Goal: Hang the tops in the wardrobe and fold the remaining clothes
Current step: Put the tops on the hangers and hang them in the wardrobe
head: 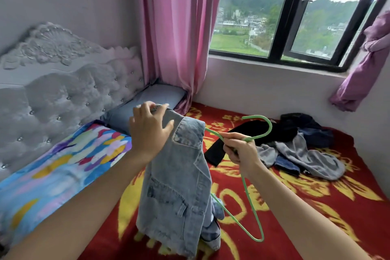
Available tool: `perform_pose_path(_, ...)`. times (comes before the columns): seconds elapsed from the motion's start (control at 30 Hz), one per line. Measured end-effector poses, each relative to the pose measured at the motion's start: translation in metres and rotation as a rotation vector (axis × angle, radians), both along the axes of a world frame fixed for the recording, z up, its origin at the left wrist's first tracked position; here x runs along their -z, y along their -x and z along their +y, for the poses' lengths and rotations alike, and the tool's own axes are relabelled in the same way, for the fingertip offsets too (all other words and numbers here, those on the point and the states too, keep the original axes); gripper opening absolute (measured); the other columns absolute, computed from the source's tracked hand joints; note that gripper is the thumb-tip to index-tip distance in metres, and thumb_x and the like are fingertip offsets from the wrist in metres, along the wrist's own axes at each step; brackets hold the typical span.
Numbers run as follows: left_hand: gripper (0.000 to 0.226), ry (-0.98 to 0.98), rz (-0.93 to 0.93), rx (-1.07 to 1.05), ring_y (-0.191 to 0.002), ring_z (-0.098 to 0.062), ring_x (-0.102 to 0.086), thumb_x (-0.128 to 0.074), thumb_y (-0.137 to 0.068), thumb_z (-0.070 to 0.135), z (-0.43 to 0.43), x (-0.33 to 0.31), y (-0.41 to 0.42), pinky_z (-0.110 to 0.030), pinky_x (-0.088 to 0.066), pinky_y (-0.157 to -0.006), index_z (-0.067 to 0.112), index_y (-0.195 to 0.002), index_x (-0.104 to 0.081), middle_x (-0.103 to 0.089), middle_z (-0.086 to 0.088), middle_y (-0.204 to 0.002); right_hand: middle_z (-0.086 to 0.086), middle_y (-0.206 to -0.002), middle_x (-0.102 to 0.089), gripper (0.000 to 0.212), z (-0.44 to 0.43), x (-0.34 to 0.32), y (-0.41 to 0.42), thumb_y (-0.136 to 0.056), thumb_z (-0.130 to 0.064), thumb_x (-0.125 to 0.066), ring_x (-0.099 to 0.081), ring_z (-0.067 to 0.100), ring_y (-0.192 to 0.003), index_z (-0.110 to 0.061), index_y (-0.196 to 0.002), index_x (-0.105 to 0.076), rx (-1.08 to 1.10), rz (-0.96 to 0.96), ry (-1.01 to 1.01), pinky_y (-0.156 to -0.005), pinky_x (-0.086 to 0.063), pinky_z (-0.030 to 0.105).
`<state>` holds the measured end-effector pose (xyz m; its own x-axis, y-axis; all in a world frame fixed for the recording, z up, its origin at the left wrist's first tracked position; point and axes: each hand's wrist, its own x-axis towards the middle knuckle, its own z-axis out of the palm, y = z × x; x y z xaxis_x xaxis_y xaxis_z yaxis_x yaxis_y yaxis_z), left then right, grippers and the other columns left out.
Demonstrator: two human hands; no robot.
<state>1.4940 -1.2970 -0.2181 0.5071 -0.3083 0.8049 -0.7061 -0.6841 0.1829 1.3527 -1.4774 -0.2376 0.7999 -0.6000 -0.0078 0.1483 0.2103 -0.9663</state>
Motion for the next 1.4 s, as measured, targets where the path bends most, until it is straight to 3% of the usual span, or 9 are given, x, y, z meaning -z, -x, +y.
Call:
perform_pose_path(0.1,0.067,-0.338,0.110,0.239,-0.128,-0.036,-0.041,-0.034,-0.082,0.058,-0.014,-0.015,0.011,-0.054,-0.035,-0.096,0.018,-0.132,-0.053,-0.049,-0.016,-0.133,0.002,-0.038,-0.039,0.022,0.002,-0.002,0.002,-0.085,0.013,-0.048,-0.026,0.006,-0.027,0.001,-0.082,-0.066,-0.025,-0.012,0.020,-0.034,-0.018,0.009)
perform_pose_path(0.23,0.060,-0.747,0.272,0.363,-0.135,-0.022,-0.032,-0.046,-0.090,0.052,-0.029,-0.018,0.000,-0.049,-0.019,-0.109,0.028,-0.144,-0.032,-0.041,0.000,-0.143,0.005,-0.041,-0.041,0.024,0.006,-0.007,0.006,-0.085,0.014,-0.048,-0.026,0.007,-0.028,0.001,-0.080,-0.068,-0.033,-0.047,0.038,-0.034,-0.018,0.009)
perform_pose_path(0.4,0.024,-0.514,-0.068,0.691,-0.067,-0.022,-0.060,-0.043,-0.086,0.032,-0.026,-0.012,-0.021,-0.034,-0.049,-0.059,0.025,-0.108,-0.048,-0.062,-0.003,-0.076,0.008,-0.044,-0.045,0.024,0.004,-0.009,0.016,-0.085,0.013,-0.048,-0.027,0.008,-0.029,0.001,-0.081,-0.069,-0.103,-0.071,0.111,-0.033,-0.019,0.010)
perform_pose_path(0.5,0.024,-0.426,-0.007,0.817,-0.074,-0.013,-0.046,-0.051,-0.088,0.020,-0.022,-0.020,-0.022,-0.030,-0.044,-0.064,0.023,-0.111,-0.050,-0.058,-0.006,-0.076,0.008,-0.061,-0.062,0.015,-0.011,-0.018,0.023,-0.085,-0.012,-0.058,-0.051,0.015,-0.046,-0.008,-0.097,-0.067,-0.323,-0.029,0.259,-0.043,-0.039,0.018)
perform_pose_path(0.7,0.036,-0.200,0.142,0.914,-0.082,0.000,-0.052,-0.052,-0.088,0.035,-0.004,-0.058,-0.035,-0.015,-0.041,-0.078,0.019,-0.121,-0.051,-0.053,0.016,-0.091,-0.002,-0.107,-0.066,0.083,-0.113,-0.008,0.058,-0.062,-0.081,-0.053,-0.063,0.012,-0.097,-0.023,-0.121,-0.058,-0.288,0.344,0.266,-0.082,-0.045,0.030)
perform_pose_path(0.8,0.041,-0.145,0.168,0.925,-0.084,0.011,-0.052,-0.054,-0.088,0.047,0.002,-0.085,-0.026,-0.007,-0.038,-0.080,0.030,-0.125,-0.050,-0.052,0.028,-0.095,0.004,-0.102,-0.065,0.054,-0.131,0.023,0.068,-0.093,-0.049,-0.036,-0.060,0.020,-0.092,-0.011,-0.126,-0.055,-0.223,0.428,0.188,-0.080,-0.042,0.033)
perform_pose_path(0.93,0.053,-0.099,0.199,0.895,-0.081,0.013,-0.052,-0.062,-0.079,0.027,0.000,-0.120,-0.006,-0.003,-0.039,-0.076,0.068,-0.110,-0.050,-0.056,0.033,-0.092,0.007,-0.096,-0.067,0.042,-0.101,0.038,0.051,-0.076,-0.032,-0.070,-0.066,0.014,-0.079,-0.010,-0.110,-0.063,-0.303,0.326,0.178,-0.070,-0.049,0.025)
perform_pose_path(1.13,0.074,-0.009,0.247,0.892,-0.075,0.009,-0.052,-0.068,-0.076,0.000,-0.007,-0.139,-0.001,-0.005,-0.039,-0.074,0.070,-0.096,-0.055,-0.059,0.025,-0.080,0.010,-0.117,-0.059,0.038,-0.034,0.079,-0.017,-0.091,-0.020,-0.059,-0.054,0.017,-0.099,-0.014,-0.128,-0.053,-0.360,0.480,0.504,-0.090,-0.046,0.034)
perform_pose_path(1.4,0.072,0.150,0.284,0.741,-0.070,0.023,-0.052,-0.066,-0.076,-0.007,0.039,-0.142,-0.007,0.003,-0.038,-0.070,0.064,-0.087,-0.061,-0.058,0.043,-0.072,0.005,-0.071,-0.054,0.016,-0.049,0.072,-0.021,-0.080,-0.014,-0.067,-0.048,0.016,-0.069,-0.007,-0.068,-0.060,-0.269,0.331,0.414,-0.067,-0.040,0.030)
